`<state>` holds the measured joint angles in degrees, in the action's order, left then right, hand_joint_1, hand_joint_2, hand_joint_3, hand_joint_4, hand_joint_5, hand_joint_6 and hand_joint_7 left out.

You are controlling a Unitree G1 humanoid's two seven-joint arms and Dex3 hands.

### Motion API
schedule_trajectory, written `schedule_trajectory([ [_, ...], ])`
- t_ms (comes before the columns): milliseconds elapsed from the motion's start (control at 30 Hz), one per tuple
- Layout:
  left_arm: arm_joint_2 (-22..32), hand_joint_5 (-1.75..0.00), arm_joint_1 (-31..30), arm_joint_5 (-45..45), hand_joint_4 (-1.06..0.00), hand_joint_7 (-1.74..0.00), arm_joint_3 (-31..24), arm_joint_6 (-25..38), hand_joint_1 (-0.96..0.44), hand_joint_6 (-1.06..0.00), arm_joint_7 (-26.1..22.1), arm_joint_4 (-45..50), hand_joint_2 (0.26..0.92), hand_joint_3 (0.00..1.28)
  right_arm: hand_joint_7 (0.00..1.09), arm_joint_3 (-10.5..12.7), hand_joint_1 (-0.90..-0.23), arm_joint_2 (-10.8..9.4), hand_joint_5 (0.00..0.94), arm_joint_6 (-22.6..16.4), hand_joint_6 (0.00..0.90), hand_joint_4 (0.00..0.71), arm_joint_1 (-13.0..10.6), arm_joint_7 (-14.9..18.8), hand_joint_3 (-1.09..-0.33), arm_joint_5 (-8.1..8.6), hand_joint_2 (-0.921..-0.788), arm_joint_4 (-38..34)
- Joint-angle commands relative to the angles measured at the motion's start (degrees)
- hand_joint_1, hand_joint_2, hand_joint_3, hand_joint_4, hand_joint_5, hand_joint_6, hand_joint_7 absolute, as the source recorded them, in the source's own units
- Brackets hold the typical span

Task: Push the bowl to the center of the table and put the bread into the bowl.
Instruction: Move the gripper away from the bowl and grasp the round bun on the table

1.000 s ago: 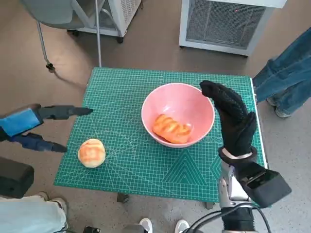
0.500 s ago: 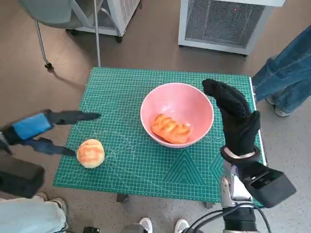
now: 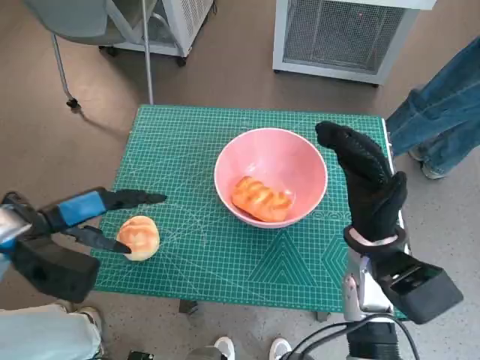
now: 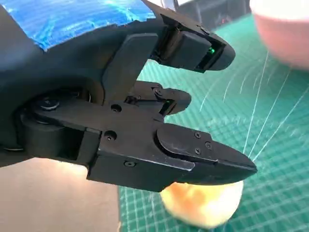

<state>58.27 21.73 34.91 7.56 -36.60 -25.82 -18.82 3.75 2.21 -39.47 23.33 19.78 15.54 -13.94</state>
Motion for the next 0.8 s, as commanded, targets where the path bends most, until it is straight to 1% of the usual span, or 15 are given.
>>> schedule_trajectory([
  [33,0.1,0.0,0.9,3.0,-0.33,0.0,2.0,-0.2,-0.2,-0.4,1.4,-1.0,0.738,0.0,0.65,0.3,-0.638,0.3,0.013,1.2,-0.001,0.23,-1.6,-0.3,-0.809,-0.32,-0.921,0.3],
  [133,0.0,0.0,0.9,4.1,-0.32,0.0,2.8,0.3,-0.21,-0.39,1.5,-1.0,0.742,0.0,0.65,0.3,-0.638,0.3,0.014,1.3,-0.001,0.231,-1.7,-0.4,-0.81,-0.4,-0.921,0.5],
  [400,-0.6,0.0,0.6,5.7,-0.28,0.0,4.9,3.6,-0.15,-0.38,0.2,-1.9,0.751,0.01,0.66,0.4,-0.637,0.1,0.015,1.3,-0.001,0.231,-1.7,-0.7,-0.812,-0.88,-0.921,0.5],
  [533,-1.8,0.0,0.9,5.6,-0.27,0.0,6.4,5.7,-0.1,-0.38,-1.3,-3.8,0.753,0.01,0.66,0.5,-0.637,0.2,0.016,1.3,-0.001,0.232,-1.6,-0.8,-0.812,-0.99,-0.921,0.4],
  [667,-2.9,-0.01,1.3,3.9,-0.3,-0.01,7.1,7.1,-0.04,-0.39,-3.4,-5.5,0.758,0.01,0.66,0.5,-0.637,0.3,0.016,1.3,-0.001,0.232,-1.6,-0.9,-0.812,-1.02,-0.921,0.5],
  [800,-3.9,-0.05,1.3,3.6,-0.38,-0.04,7.7,7.8,0.01,-0.46,-3.9,-6.8,0.797,0.02,0.66,0.5,-0.638,0.3,0.017,1.3,-0.001,0.232,-1.6,-1.0,-0.81,-1.09,-0.921,0.4],
])
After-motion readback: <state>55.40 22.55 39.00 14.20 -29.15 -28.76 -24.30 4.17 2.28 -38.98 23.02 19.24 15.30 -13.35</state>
